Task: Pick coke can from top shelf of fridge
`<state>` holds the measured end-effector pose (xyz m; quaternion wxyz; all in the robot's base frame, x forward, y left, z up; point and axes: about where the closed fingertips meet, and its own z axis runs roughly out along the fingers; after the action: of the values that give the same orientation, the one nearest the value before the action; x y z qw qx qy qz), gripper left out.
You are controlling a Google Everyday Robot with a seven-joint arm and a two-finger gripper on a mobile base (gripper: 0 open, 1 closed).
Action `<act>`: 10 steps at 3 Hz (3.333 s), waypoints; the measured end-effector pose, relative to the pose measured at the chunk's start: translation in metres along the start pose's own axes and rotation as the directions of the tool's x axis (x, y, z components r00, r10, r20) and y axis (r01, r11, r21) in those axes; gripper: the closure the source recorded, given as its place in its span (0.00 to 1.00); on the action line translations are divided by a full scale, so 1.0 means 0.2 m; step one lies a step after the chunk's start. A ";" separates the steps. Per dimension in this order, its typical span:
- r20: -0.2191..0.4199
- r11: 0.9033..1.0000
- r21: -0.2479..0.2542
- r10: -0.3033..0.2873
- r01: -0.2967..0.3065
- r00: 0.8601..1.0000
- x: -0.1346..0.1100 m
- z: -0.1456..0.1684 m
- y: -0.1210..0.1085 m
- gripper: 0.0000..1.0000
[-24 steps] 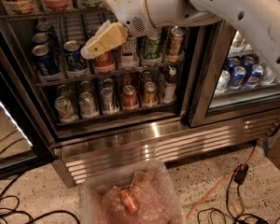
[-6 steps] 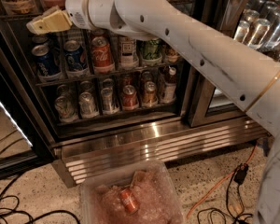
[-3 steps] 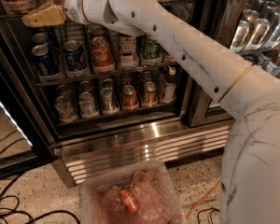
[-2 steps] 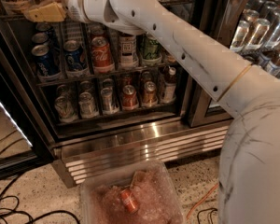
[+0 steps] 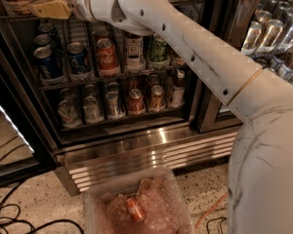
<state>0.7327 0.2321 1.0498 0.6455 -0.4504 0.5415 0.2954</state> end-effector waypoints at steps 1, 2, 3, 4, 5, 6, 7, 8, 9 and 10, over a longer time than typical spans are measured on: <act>0.013 1.000 0.011 0.010 -0.010 1.000 -0.01 0.00 -0.03 0.18; 0.026 1.000 0.018 0.017 -0.018 1.000 0.00 0.01 -0.05 0.19; 0.037 0.999 0.023 0.024 -0.025 0.999 0.00 0.02 -0.06 0.19; 0.046 0.999 0.028 0.029 -0.030 0.999 -0.01 0.03 -0.07 0.38; 0.055 0.999 0.035 0.028 -0.030 0.998 -0.01 0.04 -0.08 0.61; 0.060 0.999 0.039 0.029 -0.031 0.998 -0.02 0.04 -0.09 0.84; 0.065 0.999 0.037 0.030 -0.033 0.997 -0.02 0.04 -0.09 1.00; 0.071 0.999 0.032 0.029 -0.031 0.997 -0.03 0.04 -0.09 1.00; 0.104 1.000 0.013 -0.002 0.001 0.995 -0.09 0.04 -0.09 1.00; 0.125 1.000 0.000 -0.028 0.029 0.992 -0.15 0.03 -0.10 1.00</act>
Offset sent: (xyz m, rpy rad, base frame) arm 0.0283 -0.0060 0.0007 0.0924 0.0053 -0.0297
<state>0.7451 0.2322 1.0830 0.6818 -0.4394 0.4934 0.3142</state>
